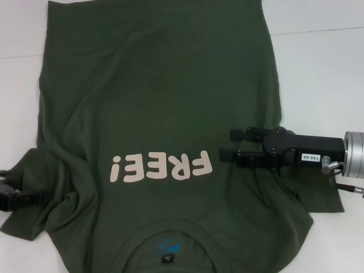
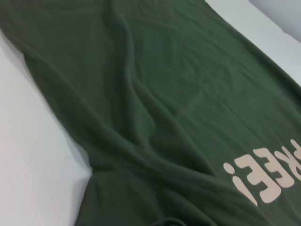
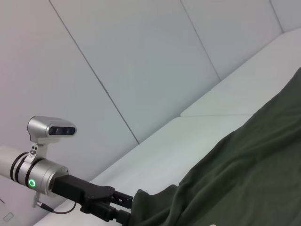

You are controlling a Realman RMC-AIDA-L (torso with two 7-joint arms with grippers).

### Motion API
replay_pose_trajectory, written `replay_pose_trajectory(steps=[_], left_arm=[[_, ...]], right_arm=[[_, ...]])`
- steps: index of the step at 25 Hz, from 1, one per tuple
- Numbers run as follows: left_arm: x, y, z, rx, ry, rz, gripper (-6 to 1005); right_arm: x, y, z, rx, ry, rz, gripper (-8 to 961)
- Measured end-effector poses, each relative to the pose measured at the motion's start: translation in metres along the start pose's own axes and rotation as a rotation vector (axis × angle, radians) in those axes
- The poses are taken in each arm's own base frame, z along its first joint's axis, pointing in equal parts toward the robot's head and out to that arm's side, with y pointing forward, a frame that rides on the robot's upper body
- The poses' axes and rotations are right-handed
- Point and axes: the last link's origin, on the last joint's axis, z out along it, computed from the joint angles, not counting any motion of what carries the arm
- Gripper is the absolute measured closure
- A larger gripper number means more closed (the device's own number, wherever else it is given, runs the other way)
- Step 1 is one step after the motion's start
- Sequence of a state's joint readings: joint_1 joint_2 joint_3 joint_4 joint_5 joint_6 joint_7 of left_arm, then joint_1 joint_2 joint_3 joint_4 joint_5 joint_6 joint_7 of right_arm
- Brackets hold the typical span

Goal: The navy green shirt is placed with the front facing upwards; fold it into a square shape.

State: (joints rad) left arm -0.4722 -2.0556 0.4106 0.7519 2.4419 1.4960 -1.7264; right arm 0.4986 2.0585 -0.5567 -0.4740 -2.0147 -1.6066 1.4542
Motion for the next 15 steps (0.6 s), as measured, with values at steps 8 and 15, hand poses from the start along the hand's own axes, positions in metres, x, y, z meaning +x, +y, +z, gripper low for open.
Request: replay_pose_trajectory(steps=[8, 15], left_arm=[[0.0024, -0.0086, -0.0004, 0.059, 0.031, -0.051, 273], [0.0013, -0.0091, 0.0012, 0.066, 0.022, -0.061, 431]], right_arm=[[-0.0005, 0.0001, -0.001, 0.0, -0.008, 0.002, 38], [0.0003, 0.0002, -0.0025, 0.003, -0.012, 0.005, 38]])
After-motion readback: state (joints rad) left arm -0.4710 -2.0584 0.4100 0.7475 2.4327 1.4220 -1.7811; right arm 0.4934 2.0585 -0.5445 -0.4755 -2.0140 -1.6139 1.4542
